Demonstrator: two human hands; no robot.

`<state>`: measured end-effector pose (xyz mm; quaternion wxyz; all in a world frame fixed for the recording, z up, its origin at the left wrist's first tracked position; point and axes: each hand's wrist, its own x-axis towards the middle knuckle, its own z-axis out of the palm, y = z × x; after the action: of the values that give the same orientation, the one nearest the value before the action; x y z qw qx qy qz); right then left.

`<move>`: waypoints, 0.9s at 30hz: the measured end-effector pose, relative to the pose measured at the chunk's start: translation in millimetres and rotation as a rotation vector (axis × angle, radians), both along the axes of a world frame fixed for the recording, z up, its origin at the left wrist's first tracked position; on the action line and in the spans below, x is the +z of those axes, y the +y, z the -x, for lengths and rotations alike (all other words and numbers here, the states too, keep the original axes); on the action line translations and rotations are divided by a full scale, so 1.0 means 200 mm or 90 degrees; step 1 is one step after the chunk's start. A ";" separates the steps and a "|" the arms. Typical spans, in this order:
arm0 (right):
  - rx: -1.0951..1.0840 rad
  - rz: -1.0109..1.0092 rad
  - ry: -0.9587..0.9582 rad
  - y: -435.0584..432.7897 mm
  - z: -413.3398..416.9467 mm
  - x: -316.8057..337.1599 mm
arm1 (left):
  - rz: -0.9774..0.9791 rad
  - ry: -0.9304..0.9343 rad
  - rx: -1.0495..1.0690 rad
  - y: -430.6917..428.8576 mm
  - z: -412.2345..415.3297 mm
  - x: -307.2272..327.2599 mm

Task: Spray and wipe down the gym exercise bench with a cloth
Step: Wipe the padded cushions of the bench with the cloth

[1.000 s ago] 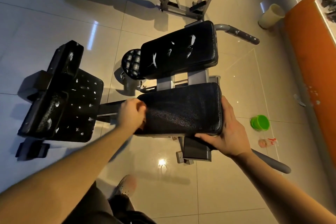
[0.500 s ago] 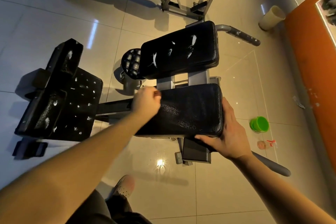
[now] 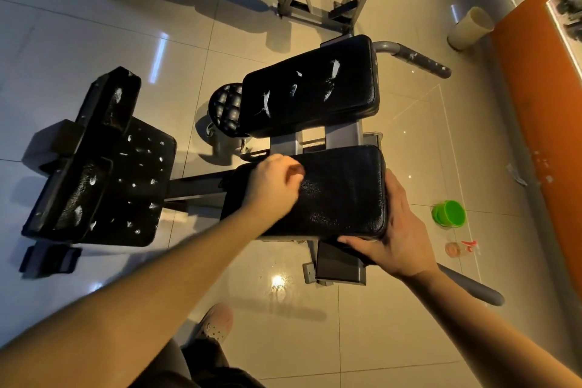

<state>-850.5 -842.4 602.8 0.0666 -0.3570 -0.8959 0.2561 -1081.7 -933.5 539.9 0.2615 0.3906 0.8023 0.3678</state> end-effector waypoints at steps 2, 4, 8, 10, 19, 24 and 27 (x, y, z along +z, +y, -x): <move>0.000 0.000 -0.004 0.00 0.00 0.00 | -0.071 -0.011 -0.082 -0.04 -0.08 0.03; -0.006 0.008 -0.006 -0.01 0.00 0.00 | -0.060 -0.008 -0.066 -0.10 0.00 -0.04; -0.005 0.012 -0.001 0.00 0.00 0.00 | 0.126 0.027 0.062 -0.16 0.30 -0.28; -0.003 0.014 0.003 -0.01 0.01 0.01 | 0.127 0.029 0.066 -0.14 0.29 -0.24; -0.010 0.024 0.009 -0.02 0.01 0.01 | -0.015 -0.043 -0.065 -0.32 0.09 -0.20; -0.009 0.023 0.007 -0.02 0.01 0.01 | 0.247 -0.034 0.150 -0.37 0.34 -0.45; -0.008 0.021 0.019 -0.01 0.02 0.02 | 0.176 -0.084 0.250 -0.42 0.23 -0.41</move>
<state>-854.3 -845.0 606.9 0.0754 -0.3596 -0.8883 0.2755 -1128.4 -1017.2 458.2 0.2877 0.1629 0.8868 0.3229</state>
